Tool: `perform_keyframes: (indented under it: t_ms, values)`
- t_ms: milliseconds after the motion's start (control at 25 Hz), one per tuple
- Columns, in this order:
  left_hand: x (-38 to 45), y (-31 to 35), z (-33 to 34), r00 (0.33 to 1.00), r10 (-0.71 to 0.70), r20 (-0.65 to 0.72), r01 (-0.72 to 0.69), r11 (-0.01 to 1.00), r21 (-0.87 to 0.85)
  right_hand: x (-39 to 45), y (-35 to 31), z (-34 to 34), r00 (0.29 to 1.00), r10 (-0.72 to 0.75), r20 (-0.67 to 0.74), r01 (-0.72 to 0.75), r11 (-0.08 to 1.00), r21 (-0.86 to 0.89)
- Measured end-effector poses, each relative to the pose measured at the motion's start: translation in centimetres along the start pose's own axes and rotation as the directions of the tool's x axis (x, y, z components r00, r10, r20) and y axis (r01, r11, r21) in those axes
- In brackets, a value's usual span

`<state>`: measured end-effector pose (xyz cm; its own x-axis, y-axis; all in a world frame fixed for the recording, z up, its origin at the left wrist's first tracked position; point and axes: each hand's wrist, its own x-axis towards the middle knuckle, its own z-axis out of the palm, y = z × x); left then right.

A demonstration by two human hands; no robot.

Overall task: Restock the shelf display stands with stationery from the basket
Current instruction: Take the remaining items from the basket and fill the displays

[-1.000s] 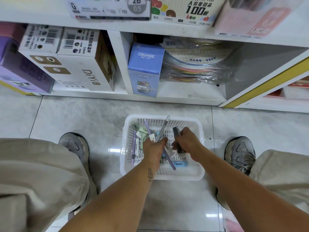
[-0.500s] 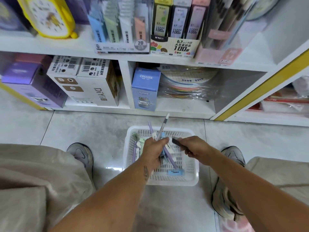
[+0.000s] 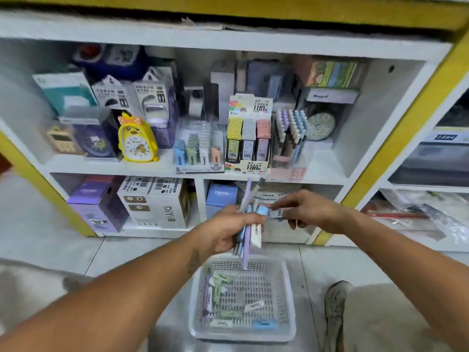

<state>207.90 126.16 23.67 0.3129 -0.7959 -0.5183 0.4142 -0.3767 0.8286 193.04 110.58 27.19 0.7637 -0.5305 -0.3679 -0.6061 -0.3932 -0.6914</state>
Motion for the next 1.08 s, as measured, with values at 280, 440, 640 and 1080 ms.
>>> perform_keyframes:
  t_ms: [280,440,640,1080]
  values:
    - [-4.0,12.2,-2.0,0.987,0.147,-0.062,-0.149,0.989,-0.017,-0.8,-10.0,-7.0,0.832,-0.350,-0.430,0.351,0.933,-0.080]
    - [-3.9,15.3,-2.8,0.970,0.181,-0.161,-0.188,0.982,-0.031,1.0,-11.6,-7.8,0.827,-0.366,-0.427,0.265,0.923,-0.279]
    - [-2.8,16.8,-4.4,0.965,0.159,-0.209,-0.179,0.980,-0.082,3.3,-12.6,-8.2,0.771,-0.436,-0.464,0.249,0.877,-0.410]
    - [-1.6,17.4,-6.9,0.961,0.138,-0.241,-0.172,0.977,-0.127,6.8,-12.4,-5.4,0.667,-0.672,-0.321,0.394,0.684,-0.613]
